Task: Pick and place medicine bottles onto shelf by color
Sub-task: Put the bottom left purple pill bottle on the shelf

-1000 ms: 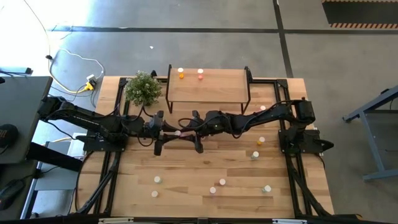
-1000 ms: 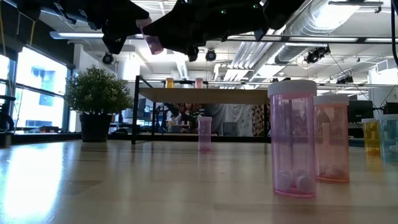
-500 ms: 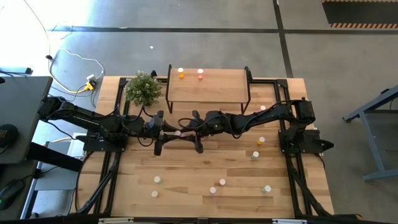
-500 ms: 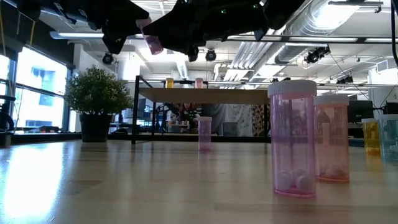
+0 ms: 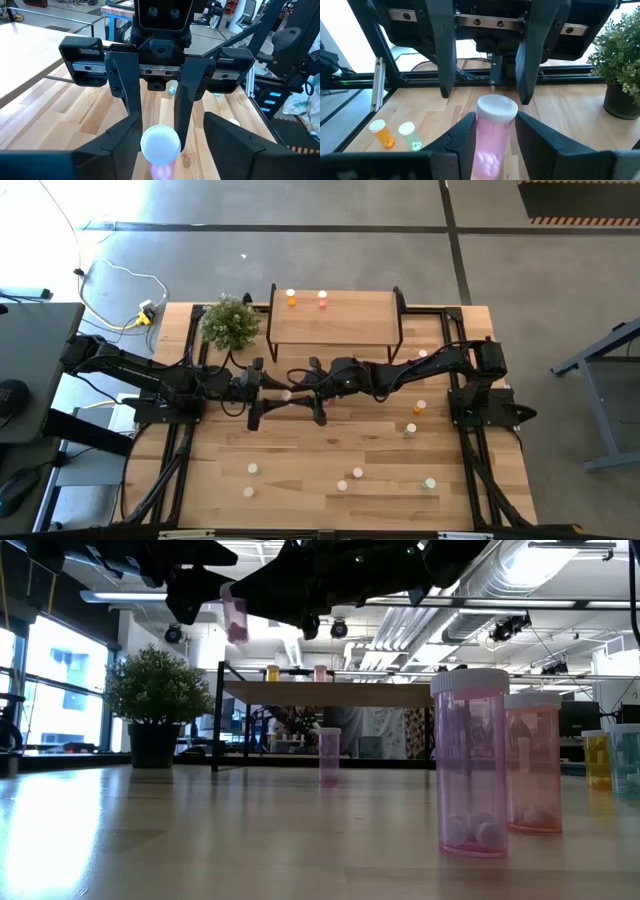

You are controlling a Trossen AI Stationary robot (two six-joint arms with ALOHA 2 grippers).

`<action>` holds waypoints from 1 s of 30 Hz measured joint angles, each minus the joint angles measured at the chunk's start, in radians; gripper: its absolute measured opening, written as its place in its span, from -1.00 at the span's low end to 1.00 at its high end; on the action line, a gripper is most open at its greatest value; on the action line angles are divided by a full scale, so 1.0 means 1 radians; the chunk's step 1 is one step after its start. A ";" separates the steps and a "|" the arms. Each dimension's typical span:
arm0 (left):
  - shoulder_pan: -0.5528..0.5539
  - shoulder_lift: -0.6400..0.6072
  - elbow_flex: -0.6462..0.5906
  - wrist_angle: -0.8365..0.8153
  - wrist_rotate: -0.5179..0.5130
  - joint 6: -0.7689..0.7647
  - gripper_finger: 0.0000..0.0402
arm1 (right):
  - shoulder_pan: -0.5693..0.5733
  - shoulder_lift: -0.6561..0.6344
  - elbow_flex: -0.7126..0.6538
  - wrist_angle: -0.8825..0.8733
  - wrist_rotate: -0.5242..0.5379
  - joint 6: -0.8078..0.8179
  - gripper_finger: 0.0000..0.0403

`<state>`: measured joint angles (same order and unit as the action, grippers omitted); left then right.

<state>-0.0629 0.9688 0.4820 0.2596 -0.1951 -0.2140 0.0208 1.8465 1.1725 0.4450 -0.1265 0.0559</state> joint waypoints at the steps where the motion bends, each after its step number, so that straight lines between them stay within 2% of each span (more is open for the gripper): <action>1: 0.000 0.000 0.000 0.000 0.000 0.000 0.06 | 0.000 0.000 0.000 0.000 0.000 0.000 -0.37; 9: 0.000 0.000 0.000 0.000 -0.004 0.000 0.10 | 0.000 0.000 0.000 0.000 0.013 0.015 -0.53; 20: 0.000 -0.020 0.000 -0.005 -0.026 0.008 0.05 | 0.000 0.000 0.000 0.000 0.019 0.015 -0.54; 30: -0.005 -0.162 0.000 -0.252 -0.005 -0.050 -0.02 | 0.000 0.000 0.000 0.000 0.045 0.015 -0.54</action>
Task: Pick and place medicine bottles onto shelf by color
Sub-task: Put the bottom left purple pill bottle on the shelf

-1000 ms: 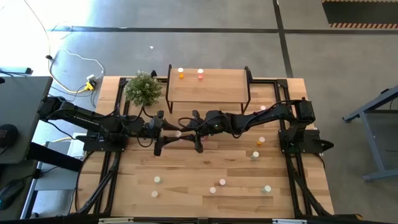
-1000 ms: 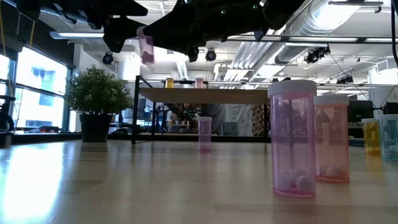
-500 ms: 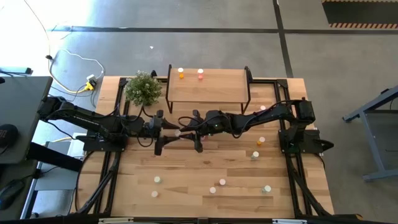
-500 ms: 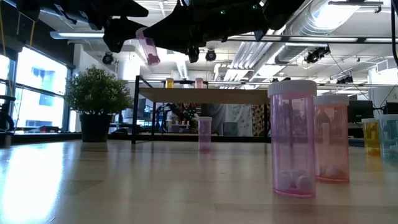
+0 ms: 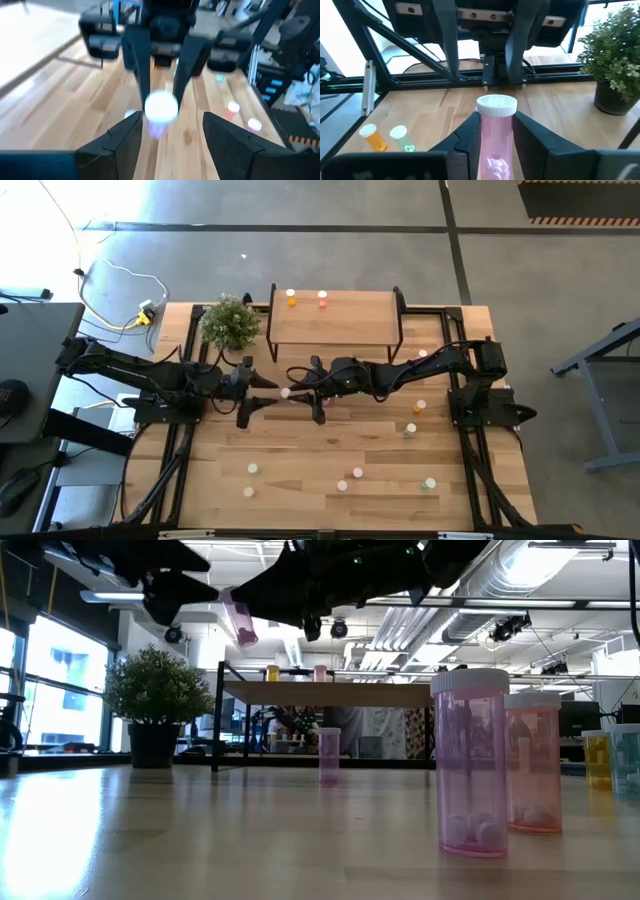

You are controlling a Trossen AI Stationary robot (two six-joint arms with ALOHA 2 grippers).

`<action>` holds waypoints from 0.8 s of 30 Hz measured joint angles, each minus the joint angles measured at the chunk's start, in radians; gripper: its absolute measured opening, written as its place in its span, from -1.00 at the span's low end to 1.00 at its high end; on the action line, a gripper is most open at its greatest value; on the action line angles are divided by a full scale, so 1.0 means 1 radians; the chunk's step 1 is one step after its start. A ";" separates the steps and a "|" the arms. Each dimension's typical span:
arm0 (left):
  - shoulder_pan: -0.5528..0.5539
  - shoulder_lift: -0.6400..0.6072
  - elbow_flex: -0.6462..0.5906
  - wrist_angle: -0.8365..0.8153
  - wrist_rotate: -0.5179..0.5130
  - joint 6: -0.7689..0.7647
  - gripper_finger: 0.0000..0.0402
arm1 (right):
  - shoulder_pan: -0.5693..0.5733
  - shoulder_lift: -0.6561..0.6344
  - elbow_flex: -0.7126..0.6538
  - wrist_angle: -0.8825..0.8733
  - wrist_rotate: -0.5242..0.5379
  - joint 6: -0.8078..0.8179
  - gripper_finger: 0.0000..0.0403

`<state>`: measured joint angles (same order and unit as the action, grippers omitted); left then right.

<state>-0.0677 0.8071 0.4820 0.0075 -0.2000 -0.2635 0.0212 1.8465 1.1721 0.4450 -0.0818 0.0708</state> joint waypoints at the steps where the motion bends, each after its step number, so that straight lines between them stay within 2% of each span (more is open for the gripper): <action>1: 0.000 -0.010 0.000 -0.029 0.006 -0.010 -0.03 | 0.000 0.000 0.000 0.000 0.004 0.000 -0.54; 5: 0.000 -0.020 0.000 -0.111 0.012 -0.041 -0.07 | -0.001 0.000 0.000 0.001 0.007 0.000 -0.54; 9: 0.000 0.016 0.000 -0.109 0.007 -0.048 -0.12 | -0.001 0.000 -0.001 0.014 0.002 0.005 -0.54; 17: 0.000 0.104 0.000 0.013 -0.018 -0.014 -0.19 | -0.001 0.000 -0.001 0.015 -0.027 0.026 -0.54; 24: 0.000 0.118 0.000 0.032 -0.019 -0.005 -0.19 | 0.007 0.000 -0.001 0.031 -0.041 0.026 -0.54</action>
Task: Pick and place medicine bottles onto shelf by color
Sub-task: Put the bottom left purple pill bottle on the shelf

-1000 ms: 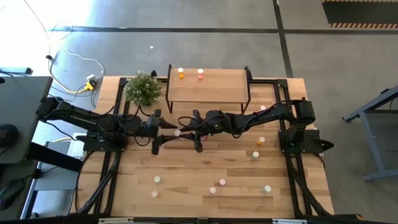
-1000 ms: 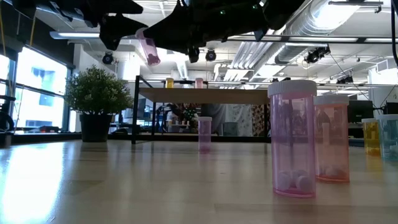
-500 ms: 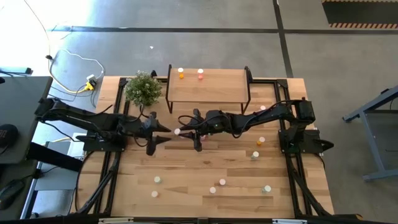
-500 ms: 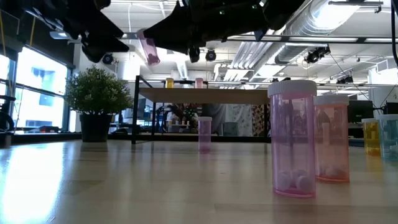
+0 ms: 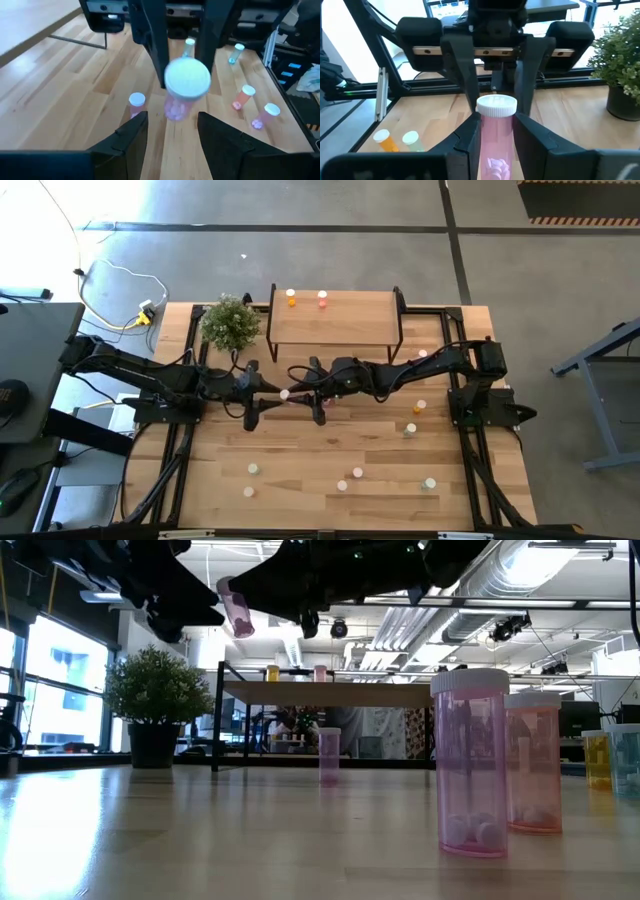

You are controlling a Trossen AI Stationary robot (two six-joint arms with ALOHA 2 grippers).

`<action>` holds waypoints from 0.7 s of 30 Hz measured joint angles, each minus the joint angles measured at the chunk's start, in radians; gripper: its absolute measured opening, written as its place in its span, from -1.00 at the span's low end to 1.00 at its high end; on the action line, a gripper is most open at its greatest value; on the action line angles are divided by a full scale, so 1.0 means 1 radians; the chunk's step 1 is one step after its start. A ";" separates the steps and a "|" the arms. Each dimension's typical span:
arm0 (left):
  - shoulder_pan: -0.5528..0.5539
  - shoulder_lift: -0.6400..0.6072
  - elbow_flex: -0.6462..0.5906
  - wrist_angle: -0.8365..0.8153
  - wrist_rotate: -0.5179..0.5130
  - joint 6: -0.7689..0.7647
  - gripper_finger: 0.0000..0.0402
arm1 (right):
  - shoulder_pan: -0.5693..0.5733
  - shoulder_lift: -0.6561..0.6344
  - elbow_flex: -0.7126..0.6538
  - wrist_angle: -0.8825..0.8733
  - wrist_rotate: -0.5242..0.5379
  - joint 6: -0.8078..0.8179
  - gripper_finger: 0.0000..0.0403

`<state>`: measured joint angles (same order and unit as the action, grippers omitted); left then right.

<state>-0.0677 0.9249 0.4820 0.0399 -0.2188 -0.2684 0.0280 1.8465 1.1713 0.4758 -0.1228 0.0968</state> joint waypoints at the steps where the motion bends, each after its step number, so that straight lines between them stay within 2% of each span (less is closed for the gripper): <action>1: 0.000 0.000 0.000 0.011 0.001 0.002 -0.18 | 0.001 0.000 0.000 0.000 -0.001 -0.001 -0.54; 6: 0.001 0.000 0.000 0.074 0.076 0.052 -0.10 | 0.005 0.000 0.000 0.003 -0.002 -0.004 -0.54; 13: 0.003 0.000 0.000 0.084 0.052 0.040 0.07 | 0.008 0.000 0.000 0.023 -0.001 -0.007 -0.54; 21: 0.003 0.000 0.000 0.093 0.048 0.037 0.00 | 0.008 0.000 0.000 0.053 -0.009 -0.002 -0.54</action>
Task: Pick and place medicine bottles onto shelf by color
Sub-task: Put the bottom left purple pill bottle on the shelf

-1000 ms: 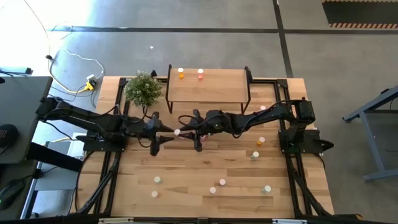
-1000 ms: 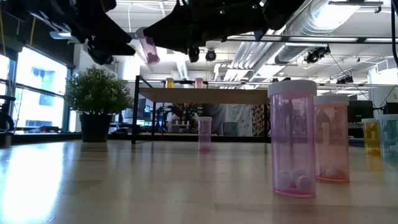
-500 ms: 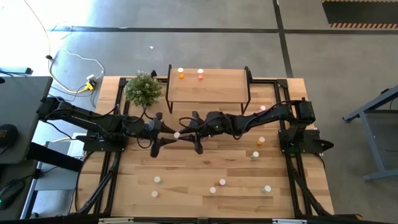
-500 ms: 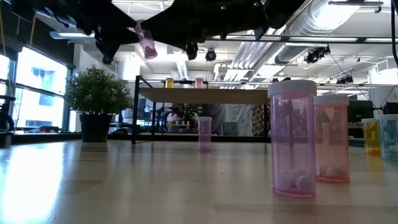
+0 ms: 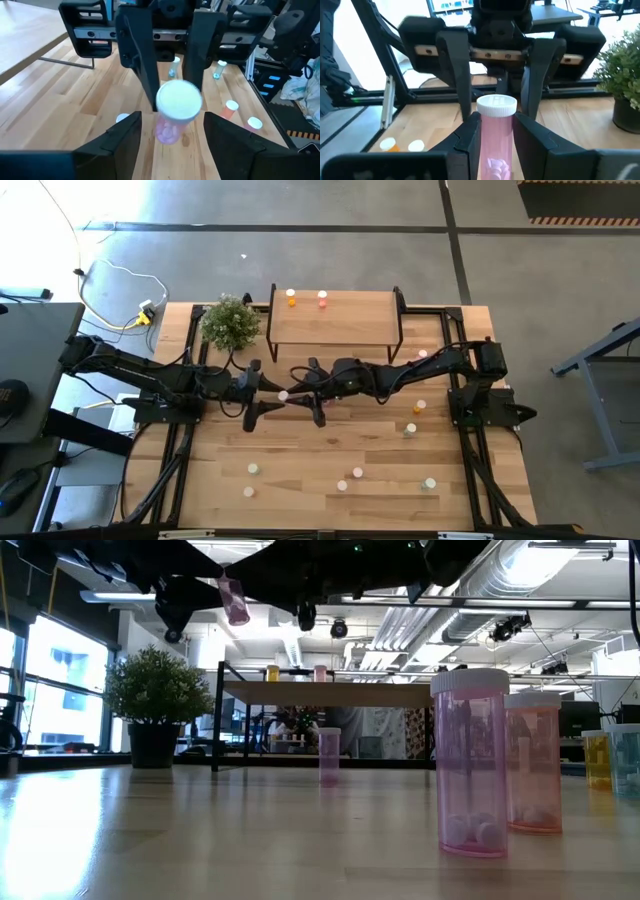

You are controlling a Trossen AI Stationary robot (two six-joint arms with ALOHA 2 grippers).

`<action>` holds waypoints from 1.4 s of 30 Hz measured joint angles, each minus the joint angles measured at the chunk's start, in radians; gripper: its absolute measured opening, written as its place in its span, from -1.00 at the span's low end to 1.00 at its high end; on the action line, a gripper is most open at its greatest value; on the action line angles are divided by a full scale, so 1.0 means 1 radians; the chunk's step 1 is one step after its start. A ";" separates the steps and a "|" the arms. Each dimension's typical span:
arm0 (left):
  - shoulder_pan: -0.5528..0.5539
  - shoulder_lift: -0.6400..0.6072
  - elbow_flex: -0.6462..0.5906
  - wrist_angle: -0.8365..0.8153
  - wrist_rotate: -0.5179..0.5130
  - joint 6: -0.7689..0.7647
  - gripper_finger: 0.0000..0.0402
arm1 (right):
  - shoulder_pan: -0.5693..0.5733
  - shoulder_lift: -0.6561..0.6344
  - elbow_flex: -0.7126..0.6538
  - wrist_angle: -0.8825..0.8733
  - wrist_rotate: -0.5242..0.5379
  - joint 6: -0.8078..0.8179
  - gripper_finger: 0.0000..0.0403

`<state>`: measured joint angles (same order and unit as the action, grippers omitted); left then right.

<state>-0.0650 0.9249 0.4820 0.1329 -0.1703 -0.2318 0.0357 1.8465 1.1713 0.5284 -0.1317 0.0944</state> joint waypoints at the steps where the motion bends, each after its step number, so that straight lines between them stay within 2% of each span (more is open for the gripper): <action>1: 0.000 0.000 0.000 0.000 0.000 0.000 -0.02 | 0.000 0.000 0.000 0.006 -0.005 0.002 -0.54; 6: 0.000 0.000 0.000 0.001 -0.001 0.000 -0.12 | 0.000 0.000 0.000 0.007 -0.009 0.003 -0.54; 19: -0.001 0.000 0.000 0.044 0.007 0.000 -0.15 | 0.005 -0.002 0.000 0.028 -0.023 0.021 -0.54; 33: 0.000 0.000 0.000 0.057 0.011 0.009 -0.30 | 0.004 -0.002 0.000 0.042 -0.021 0.021 -0.54; 42: 0.000 0.000 0.000 0.060 0.009 0.030 -0.24 | 0.004 -0.001 0.000 0.052 -0.017 0.021 -0.54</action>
<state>-0.0654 0.9249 0.4820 0.1932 -0.1611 -0.2013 0.0400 1.8455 1.1717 0.5805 -0.1486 0.1150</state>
